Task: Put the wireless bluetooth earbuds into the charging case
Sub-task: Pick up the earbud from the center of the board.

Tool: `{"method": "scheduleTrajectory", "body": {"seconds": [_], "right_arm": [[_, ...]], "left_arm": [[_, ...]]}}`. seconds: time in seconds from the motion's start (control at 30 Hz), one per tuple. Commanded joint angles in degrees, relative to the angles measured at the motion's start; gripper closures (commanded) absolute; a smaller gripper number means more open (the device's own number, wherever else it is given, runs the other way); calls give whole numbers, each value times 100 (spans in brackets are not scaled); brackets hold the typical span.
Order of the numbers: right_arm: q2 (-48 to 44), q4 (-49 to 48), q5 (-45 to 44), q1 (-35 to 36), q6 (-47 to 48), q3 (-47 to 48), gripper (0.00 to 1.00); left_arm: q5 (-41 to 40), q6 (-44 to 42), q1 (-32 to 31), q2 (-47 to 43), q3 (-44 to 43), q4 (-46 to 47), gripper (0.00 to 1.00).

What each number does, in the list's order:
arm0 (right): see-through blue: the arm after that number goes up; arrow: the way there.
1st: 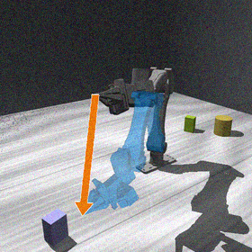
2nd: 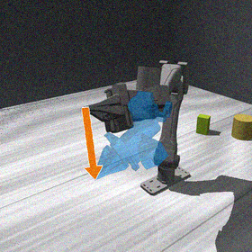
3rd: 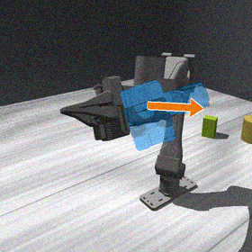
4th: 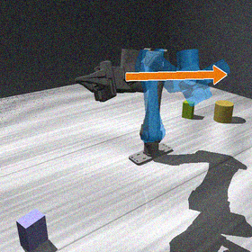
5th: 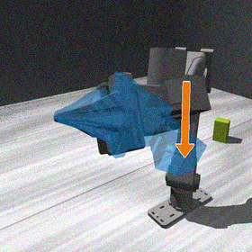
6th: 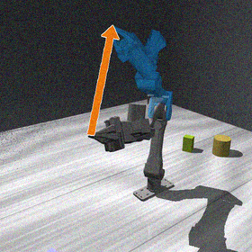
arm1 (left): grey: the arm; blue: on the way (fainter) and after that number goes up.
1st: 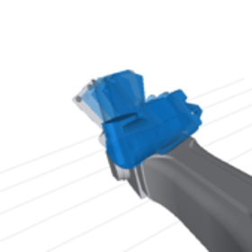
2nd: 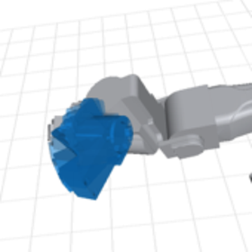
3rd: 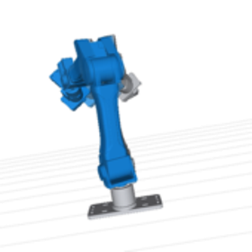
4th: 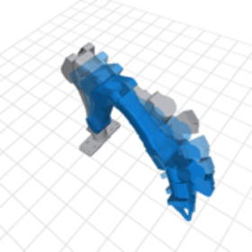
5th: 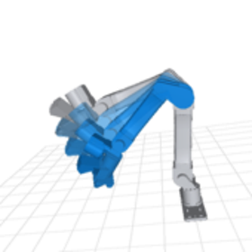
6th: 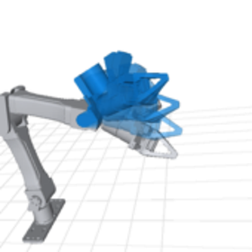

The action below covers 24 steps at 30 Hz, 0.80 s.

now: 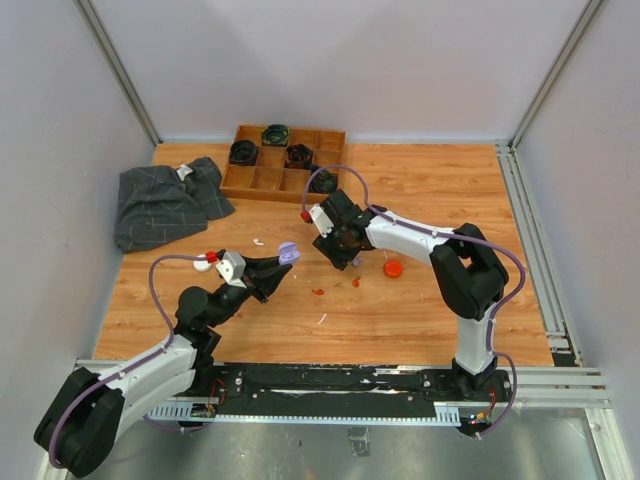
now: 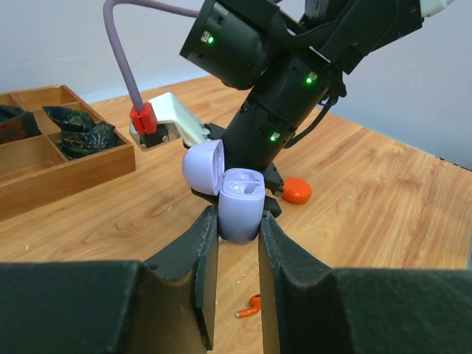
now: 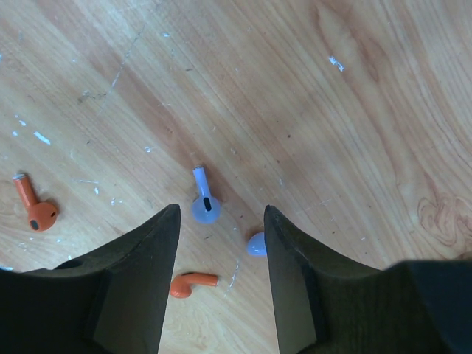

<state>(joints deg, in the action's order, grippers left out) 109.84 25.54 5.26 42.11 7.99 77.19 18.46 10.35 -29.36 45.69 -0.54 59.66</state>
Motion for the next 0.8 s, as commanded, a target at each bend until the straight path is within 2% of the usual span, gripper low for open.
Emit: {"method": "scheduleTrajectory", "body": {"seconds": [0.0,0.47,0.77], "right_arm": [[208,147,-281,60,206,199,50],[167,416,-1129,-68,454,358,50],[-242,923,-492,-76,97,659,47]], "left_arm": [[-81,-50,45,-86,216,204,100],[-66,-42,45,-120,212,204,100],[-38,-16,45,-106,199,208,100]]}}
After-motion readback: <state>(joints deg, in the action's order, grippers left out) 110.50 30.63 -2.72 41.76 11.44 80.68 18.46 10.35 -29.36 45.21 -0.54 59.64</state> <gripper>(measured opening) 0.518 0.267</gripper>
